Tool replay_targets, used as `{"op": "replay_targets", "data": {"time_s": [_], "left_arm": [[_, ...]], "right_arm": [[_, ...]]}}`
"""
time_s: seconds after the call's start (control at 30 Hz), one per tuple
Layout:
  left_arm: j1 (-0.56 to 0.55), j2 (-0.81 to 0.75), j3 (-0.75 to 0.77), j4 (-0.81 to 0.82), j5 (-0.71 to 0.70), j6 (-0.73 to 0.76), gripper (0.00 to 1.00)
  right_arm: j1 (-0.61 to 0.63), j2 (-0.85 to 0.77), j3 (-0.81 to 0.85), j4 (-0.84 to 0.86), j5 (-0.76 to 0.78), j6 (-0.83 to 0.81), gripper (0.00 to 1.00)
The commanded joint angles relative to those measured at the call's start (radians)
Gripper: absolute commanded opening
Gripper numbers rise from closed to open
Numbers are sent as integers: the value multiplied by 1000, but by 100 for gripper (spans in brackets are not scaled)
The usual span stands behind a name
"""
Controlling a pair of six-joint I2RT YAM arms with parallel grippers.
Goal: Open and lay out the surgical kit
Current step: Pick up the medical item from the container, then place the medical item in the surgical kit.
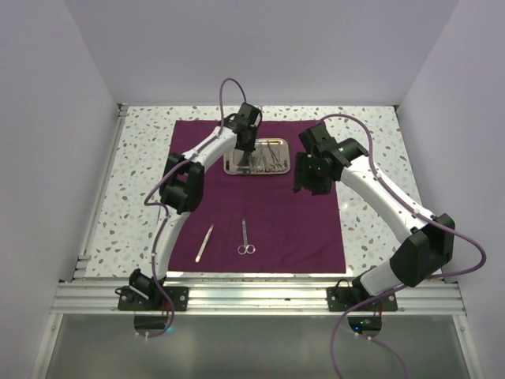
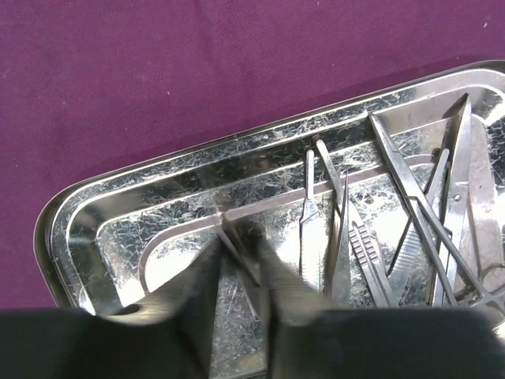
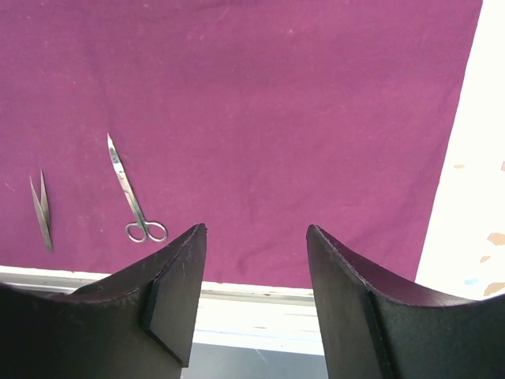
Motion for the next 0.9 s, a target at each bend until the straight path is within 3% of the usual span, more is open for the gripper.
{"op": "replay_targets", "data": {"time_s": [0.0,0.17,0.3,0.47,0.57,0.8,0.87], "left_arm": [[3,14,13,-5,-2,19,23],[5,-4,15,-3,21,29,0],[8,-63,24,-26,-21,47,0],[11,-250,-37,-87,-49,41,0],[6,-438,-239,-71,-25,29,0],[-17,-860,-867,-20,17,-49,0],[-31,-971,-966,-22,21,-79,0]], "right_arm": [[-12,1,49,-4,-25,-38,57],[-21,3,45,2,-26,-44,52],[-24,3,43,15,-35,-38,50],[-23,15,57,47,-38,-30,50],[-24,33,72,68,-40,-24,49],[-26,67,108,100,-44,-13,49],[-29,76,119,102,-35,-13,49]]}}
